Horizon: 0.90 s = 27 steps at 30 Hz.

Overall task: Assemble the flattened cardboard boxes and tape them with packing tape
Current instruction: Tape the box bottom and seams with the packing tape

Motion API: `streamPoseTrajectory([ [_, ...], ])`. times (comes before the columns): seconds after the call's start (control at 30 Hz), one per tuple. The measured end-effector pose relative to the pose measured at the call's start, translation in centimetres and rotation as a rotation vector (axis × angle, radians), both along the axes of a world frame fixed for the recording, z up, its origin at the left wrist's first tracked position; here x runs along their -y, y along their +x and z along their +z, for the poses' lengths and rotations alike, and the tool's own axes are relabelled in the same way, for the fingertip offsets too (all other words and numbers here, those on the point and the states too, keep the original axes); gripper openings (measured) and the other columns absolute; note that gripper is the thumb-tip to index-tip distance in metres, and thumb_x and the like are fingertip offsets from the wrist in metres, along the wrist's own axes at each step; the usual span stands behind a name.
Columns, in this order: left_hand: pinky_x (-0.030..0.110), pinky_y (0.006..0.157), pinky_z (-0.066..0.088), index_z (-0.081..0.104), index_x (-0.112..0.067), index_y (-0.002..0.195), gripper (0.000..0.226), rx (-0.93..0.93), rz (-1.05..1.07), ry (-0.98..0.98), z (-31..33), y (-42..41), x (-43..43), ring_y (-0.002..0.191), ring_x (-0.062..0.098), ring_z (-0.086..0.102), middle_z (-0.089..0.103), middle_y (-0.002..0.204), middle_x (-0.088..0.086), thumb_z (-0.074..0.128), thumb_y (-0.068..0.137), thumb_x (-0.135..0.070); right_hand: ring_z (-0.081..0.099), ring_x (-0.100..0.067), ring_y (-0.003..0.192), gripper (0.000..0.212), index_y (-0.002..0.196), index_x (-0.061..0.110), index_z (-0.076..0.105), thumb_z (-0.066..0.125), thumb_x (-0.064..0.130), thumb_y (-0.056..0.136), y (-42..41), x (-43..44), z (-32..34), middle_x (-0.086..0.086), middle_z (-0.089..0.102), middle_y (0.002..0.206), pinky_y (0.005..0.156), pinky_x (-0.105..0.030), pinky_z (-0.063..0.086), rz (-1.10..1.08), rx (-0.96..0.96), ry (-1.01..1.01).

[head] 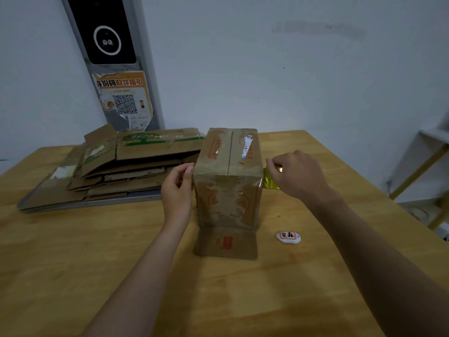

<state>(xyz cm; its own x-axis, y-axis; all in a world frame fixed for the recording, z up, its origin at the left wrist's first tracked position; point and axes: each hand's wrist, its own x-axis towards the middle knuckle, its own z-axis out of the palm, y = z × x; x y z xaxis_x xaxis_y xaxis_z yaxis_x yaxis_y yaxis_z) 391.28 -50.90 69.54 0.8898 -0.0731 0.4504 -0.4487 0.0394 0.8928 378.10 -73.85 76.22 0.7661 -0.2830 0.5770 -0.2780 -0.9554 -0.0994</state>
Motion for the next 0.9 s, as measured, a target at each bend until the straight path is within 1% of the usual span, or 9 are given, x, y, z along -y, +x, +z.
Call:
streamPoseTrajectory([
  [0.1,0.005,0.073,0.045,0.064,-0.032,0.115,0.020,0.057,-0.025,0.118,-0.1,-0.2,0.1,0.099,-0.005,0.061,0.065,0.103,-0.030,0.044,0.109,-0.034,0.054,-0.023,0.061,0.050,0.069,0.015,0.066,0.041,0.041,0.104,0.0,-0.2,0.0,-0.002,0.055,0.058,0.053,-0.030,0.041,-0.011,-0.021,-0.008],
  [0.23,0.006,0.071,0.046,0.044,-0.045,0.141,0.032,-0.071,-0.107,0.207,-0.2,0.1,0.0,0.096,-0.021,0.056,0.056,0.102,-0.050,0.032,0.111,-0.046,0.052,-0.025,0.058,0.049,0.066,0.015,0.064,0.043,0.040,0.103,-0.1,-0.4,0.1,-0.003,0.054,0.057,0.052,-0.031,0.039,-0.010,-0.002,-0.010],
  [0.37,0.018,0.063,0.056,0.046,-0.047,0.137,0.029,-0.310,-0.201,0.168,0.0,0.7,-0.1,0.084,-0.012,0.063,0.059,0.107,-0.023,0.039,0.111,-0.035,0.051,-0.024,0.057,0.048,0.065,0.015,0.063,0.045,0.038,0.103,-0.2,-0.4,0.1,-0.003,0.052,0.056,0.052,-0.029,0.033,0.004,0.009,-0.009],
  [0.47,0.042,0.087,0.059,0.052,-0.035,0.133,0.025,-0.409,-0.131,0.198,0.5,0.3,-0.5,0.106,0.013,0.064,0.062,0.123,-0.006,0.042,0.111,-0.031,0.051,-0.023,0.057,0.049,0.065,0.015,0.063,0.045,0.039,0.103,-0.2,-0.3,0.1,-0.002,0.052,0.057,0.052,-0.029,0.034,0.004,0.004,-0.020],
  [0.53,0.049,0.096,0.056,0.056,-0.029,0.130,0.026,-0.377,-0.051,0.123,1.6,0.1,-0.6,0.113,0.021,0.063,0.064,0.120,-0.004,0.043,0.109,-0.038,0.052,-0.021,0.056,0.049,0.065,0.015,0.064,0.044,0.039,0.103,-0.2,-0.3,0.1,-0.001,0.053,0.057,0.051,-0.029,0.038,0.002,-0.003,-0.019],
  [0.63,0.040,0.091,0.053,0.044,-0.026,0.146,0.071,-0.302,-0.079,0.120,4.8,-1.0,0.1,0.116,0.018,0.061,0.062,0.121,-0.014,0.056,0.090,-0.068,0.050,-0.018,0.054,0.049,0.064,0.016,0.063,0.044,0.040,0.103,0.0,-0.2,0.1,0.001,0.052,0.056,0.050,-0.027,0.034,0.007,0.005,-0.018],
  [0.73,0.038,0.093,0.046,0.017,-0.030,0.160,0.124,-0.251,-0.094,0.373,6.7,-3.0,2.3,0.129,0.023,0.054,0.051,0.147,-0.005,0.070,0.060,-0.082,0.045,-0.014,0.050,0.050,0.061,0.016,0.060,0.045,0.039,0.102,0.1,-0.3,0.0,0.003,0.048,0.053,0.048,-0.025,0.026,0.003,0.015,-0.033],
  [0.8,0.046,0.108,0.045,0.009,-0.025,0.162,0.135,-0.185,-0.033,0.514,6.7,-3.7,3.6,0.140,0.027,0.046,0.042,0.159,0.002,0.081,0.058,-0.075,0.043,-0.015,0.049,0.049,0.059,0.016,0.060,0.047,0.038,0.102,0.0,-0.4,0.1,0.004,0.045,0.051,0.047,-0.023,0.022,-0.008,0.022,-0.048],
  [0.9,0.050,0.110,0.046,0.006,-0.023,0.163,0.135,-0.167,0.036,0.530,6.2,-3.6,4.1,0.140,0.028,0.047,0.047,0.156,0.004,0.086,0.063,-0.067,0.040,-0.014,0.048,0.050,0.057,0.016,0.057,0.048,0.038,0.101,0.1,-0.4,-0.1,0.005,0.042,0.049,0.046,-0.023,0.021,-0.015,0.019,-0.036],
])
